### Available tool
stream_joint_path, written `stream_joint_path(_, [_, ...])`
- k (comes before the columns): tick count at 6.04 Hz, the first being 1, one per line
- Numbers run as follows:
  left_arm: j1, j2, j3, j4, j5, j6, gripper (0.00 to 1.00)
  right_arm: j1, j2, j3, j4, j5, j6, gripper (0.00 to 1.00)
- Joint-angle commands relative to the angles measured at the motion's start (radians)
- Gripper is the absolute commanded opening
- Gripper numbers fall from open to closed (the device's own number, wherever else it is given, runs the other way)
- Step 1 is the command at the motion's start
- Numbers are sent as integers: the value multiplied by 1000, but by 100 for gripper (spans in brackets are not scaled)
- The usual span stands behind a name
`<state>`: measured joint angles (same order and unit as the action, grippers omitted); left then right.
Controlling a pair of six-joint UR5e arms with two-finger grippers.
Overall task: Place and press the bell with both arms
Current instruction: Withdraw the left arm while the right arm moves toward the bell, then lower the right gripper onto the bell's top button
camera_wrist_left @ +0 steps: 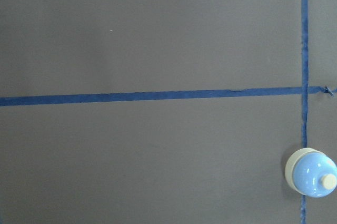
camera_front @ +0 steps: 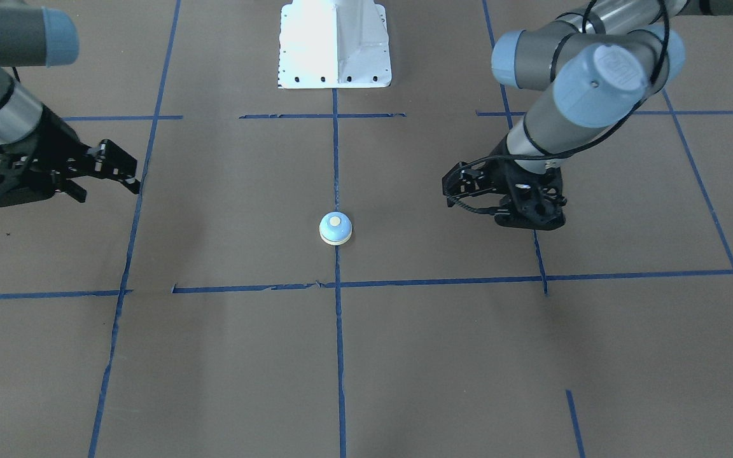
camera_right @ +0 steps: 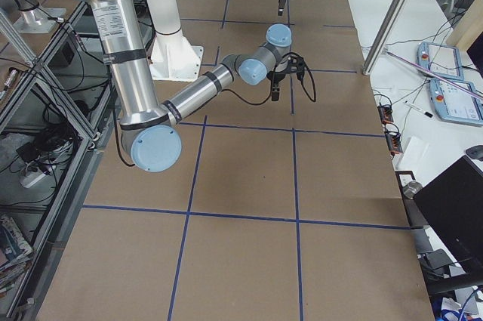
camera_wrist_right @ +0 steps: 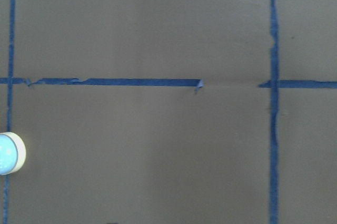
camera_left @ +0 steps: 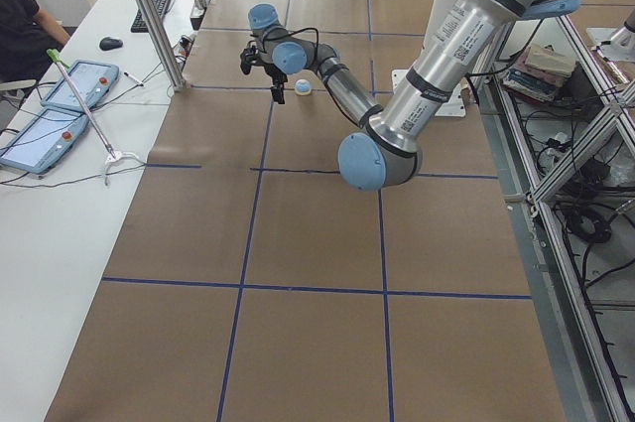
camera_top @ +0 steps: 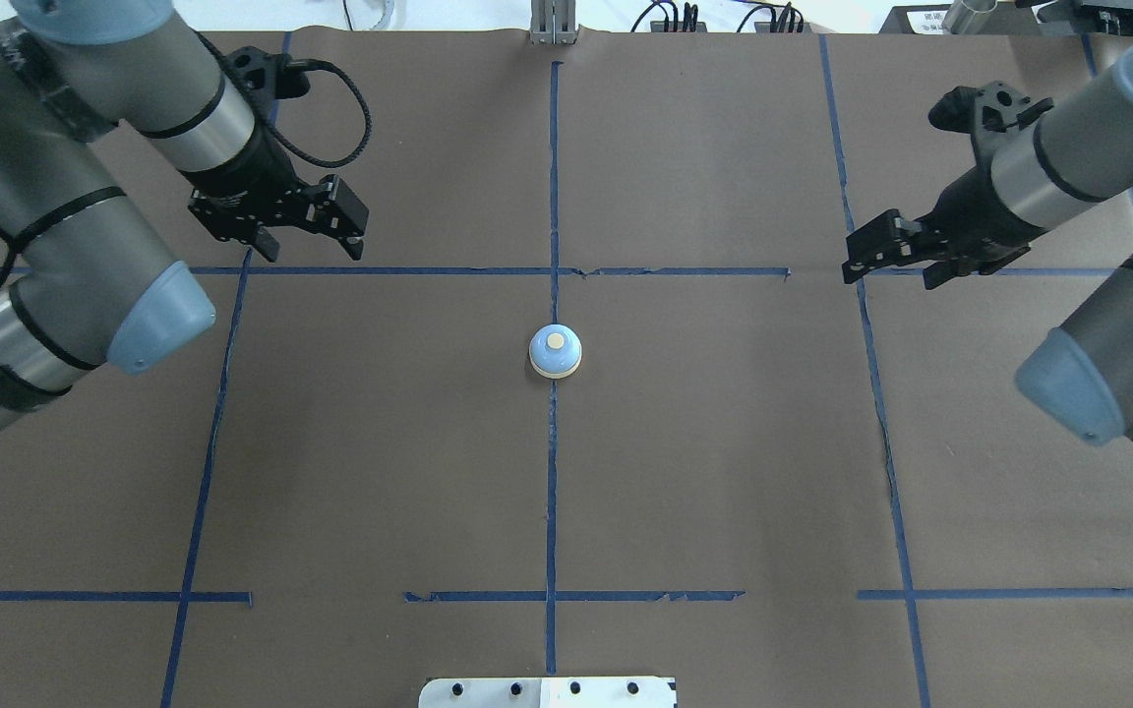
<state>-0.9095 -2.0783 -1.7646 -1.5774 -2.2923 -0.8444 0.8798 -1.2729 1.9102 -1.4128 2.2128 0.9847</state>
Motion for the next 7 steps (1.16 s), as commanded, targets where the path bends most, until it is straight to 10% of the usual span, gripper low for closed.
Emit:
stream_joint_path(1, [-61, 169, -123, -1, -1, 130, 100, -181, 110, -14, -9, -153, 153, 99])
stream_joint_path(4, [-146, 399, -246, -4, -1, 322, 100, -269, 292, -113, -144, -247, 230, 77])
stream_joint_path(7, [-192, 483, -251, -16, 1, 416, 100, -306, 435, -256, -146, -262, 296, 12])
